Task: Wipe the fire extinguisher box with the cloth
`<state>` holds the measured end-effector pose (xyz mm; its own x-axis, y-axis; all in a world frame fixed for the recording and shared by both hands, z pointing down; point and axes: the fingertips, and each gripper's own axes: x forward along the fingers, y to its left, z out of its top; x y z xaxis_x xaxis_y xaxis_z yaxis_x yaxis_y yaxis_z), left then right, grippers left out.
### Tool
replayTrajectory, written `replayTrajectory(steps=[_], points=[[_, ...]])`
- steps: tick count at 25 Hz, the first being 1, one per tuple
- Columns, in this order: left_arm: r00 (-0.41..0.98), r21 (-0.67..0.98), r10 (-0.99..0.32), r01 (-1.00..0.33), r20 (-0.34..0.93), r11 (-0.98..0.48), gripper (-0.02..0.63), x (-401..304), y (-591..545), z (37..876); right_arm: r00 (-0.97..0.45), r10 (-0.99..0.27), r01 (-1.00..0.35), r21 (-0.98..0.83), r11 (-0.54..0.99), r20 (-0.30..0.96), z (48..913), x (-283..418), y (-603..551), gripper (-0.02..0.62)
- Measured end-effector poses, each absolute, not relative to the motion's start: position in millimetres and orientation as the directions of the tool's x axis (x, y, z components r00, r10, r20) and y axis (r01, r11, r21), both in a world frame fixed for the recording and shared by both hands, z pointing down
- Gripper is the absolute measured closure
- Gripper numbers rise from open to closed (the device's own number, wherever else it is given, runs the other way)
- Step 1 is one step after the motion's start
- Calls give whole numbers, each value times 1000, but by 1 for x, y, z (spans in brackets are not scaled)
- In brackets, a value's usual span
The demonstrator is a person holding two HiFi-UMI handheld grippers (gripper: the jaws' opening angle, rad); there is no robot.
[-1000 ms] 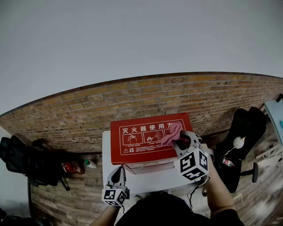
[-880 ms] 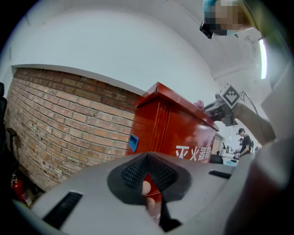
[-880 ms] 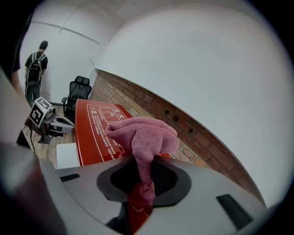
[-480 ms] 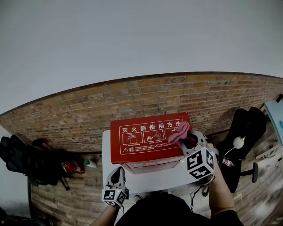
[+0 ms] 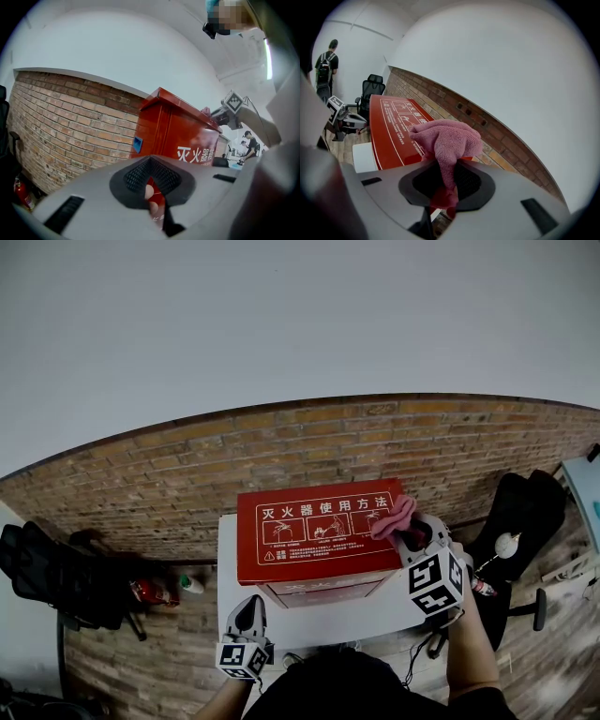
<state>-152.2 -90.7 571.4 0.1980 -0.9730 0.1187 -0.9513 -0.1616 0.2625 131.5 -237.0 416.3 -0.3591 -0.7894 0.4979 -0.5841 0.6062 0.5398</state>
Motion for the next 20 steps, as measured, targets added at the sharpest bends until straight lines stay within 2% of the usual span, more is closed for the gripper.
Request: replayTrajectory(steps=[20], points=[[156,274,-980,-954,122,-118,589,-161,-67,577,-331,-779,-522,585,621,532,416,116,-292,511]])
